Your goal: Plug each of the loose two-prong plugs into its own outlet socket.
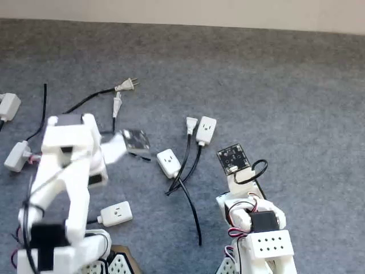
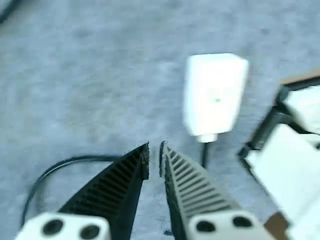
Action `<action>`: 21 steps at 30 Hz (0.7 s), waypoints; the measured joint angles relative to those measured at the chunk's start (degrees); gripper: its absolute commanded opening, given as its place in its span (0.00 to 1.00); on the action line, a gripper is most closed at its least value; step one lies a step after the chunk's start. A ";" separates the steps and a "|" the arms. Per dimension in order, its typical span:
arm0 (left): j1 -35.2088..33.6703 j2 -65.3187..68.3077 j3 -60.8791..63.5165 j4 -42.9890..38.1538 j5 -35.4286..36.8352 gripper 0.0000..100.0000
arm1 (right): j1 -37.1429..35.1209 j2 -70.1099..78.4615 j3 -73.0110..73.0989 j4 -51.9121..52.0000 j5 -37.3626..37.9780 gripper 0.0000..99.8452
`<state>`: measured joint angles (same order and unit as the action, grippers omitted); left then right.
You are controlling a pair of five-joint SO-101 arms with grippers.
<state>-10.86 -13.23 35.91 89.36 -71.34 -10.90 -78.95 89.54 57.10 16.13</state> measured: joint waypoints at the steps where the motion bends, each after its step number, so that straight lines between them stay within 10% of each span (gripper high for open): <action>1: 1.14 -2.55 2.46 0.09 0.00 0.06 | 0.00 0.00 0.00 0.00 0.00 0.04; 21: 11.34 -24.62 36.66 -30.33 13.54 0.06 | 0.00 0.00 0.00 0.00 0.00 0.04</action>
<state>0.48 -37.85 72.57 59.03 -57.80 -10.90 -78.95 89.54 57.10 16.13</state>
